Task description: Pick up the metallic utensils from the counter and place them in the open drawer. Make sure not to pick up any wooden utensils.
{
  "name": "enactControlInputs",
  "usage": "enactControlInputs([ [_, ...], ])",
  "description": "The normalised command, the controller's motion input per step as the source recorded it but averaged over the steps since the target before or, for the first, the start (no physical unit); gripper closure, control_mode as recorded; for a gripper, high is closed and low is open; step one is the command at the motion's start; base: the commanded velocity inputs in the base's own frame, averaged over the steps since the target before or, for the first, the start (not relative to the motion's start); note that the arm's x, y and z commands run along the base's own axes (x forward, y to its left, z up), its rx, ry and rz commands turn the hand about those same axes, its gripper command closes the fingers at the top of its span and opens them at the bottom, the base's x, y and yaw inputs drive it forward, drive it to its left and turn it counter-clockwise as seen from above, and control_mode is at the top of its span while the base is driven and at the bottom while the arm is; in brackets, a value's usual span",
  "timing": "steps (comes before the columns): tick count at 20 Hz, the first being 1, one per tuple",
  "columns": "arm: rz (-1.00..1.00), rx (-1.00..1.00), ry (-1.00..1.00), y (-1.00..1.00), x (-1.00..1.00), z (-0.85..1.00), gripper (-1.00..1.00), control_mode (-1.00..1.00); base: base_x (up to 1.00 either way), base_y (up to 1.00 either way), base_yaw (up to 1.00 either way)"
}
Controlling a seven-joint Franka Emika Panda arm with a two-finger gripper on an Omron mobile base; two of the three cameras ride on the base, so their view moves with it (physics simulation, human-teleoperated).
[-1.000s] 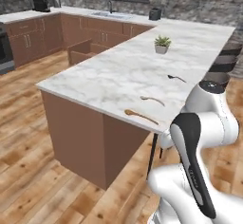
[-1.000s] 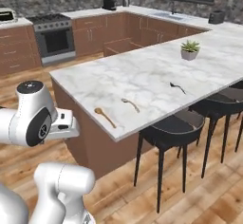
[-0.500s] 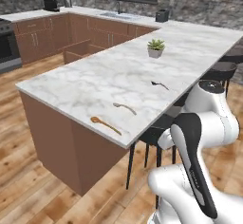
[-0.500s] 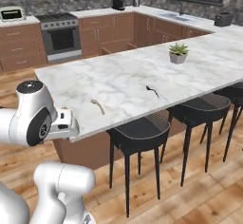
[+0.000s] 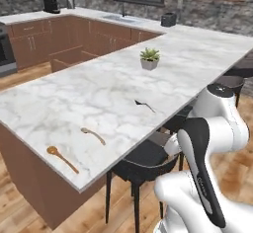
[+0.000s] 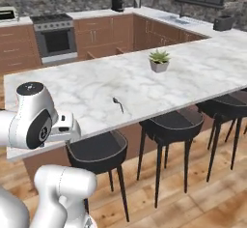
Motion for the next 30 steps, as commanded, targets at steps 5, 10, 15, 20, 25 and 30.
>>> enactControlInputs([
  [5,0.00,0.00,0.00,0.00,0.00,0.00,-1.00,1.00,0.84,-0.96,0.47],
  [10,0.00,0.00,0.00,0.00,0.00,0.00,-1.00,1.00,-0.18,-1.00,0.44],
  [15,0.00,0.00,0.00,0.00,0.00,0.00,-1.00,1.00,-0.03,-0.91,0.29],
  [20,0.00,0.00,0.00,0.00,0.00,0.00,-1.00,1.00,0.38,-0.08,0.02],
  [25,0.00,0.00,0.00,0.00,0.00,0.00,-1.00,1.00,0.47,0.30,0.00],
  [30,0.00,0.00,0.00,0.00,0.00,0.00,-1.00,1.00,0.65,0.40,0.00],
])
